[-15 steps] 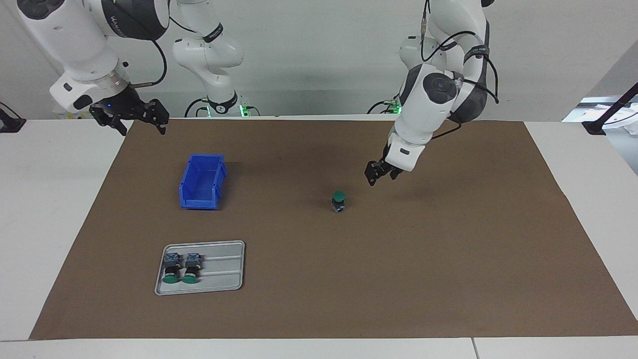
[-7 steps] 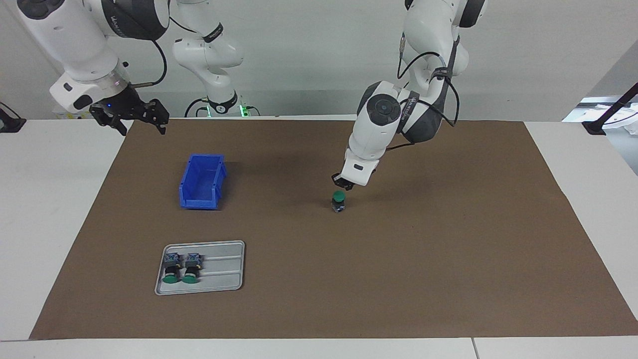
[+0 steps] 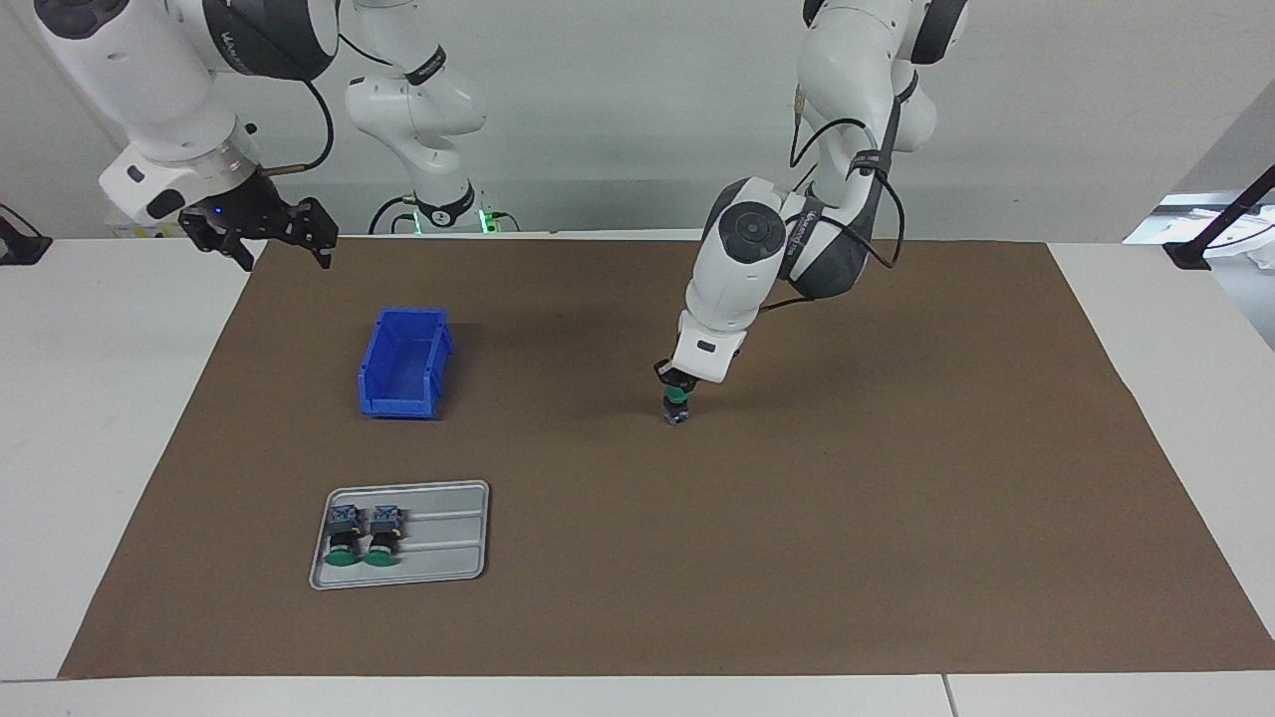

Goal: Place and press button with both arms

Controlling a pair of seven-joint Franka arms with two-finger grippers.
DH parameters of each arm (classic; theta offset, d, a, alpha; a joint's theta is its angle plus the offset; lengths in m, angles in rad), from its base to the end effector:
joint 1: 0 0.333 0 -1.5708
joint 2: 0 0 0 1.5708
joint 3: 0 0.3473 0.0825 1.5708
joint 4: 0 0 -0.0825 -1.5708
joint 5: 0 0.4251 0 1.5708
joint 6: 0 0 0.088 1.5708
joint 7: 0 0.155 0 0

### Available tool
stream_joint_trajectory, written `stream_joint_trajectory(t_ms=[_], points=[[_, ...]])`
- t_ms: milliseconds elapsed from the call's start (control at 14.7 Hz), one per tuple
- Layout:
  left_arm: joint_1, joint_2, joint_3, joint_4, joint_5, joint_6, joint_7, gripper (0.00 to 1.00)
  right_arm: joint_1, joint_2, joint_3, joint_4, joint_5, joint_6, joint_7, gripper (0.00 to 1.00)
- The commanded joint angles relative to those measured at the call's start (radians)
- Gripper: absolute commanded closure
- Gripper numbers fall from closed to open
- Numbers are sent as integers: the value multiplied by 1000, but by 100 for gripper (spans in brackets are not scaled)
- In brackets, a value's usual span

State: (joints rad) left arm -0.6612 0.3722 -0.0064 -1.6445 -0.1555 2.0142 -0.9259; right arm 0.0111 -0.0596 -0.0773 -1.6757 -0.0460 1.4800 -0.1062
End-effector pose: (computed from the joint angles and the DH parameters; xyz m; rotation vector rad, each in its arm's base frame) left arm 0.5483 -0.4520 0.3636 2.9994 0.4929 -0.1580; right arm 0.5545 -0.0453 0.5823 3.1039 0.0612 -0.2166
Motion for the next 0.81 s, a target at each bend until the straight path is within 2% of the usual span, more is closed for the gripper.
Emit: stream_joint_trajectory(t_ms=[0,747], points=[[-15,8,10,-8,24,38,-27,100,-2,-13,2,-12,5,6,10,2],[-38,1,8,-87,22,87,-24,100,-2,-13,2,-12,6,6,10,2]])
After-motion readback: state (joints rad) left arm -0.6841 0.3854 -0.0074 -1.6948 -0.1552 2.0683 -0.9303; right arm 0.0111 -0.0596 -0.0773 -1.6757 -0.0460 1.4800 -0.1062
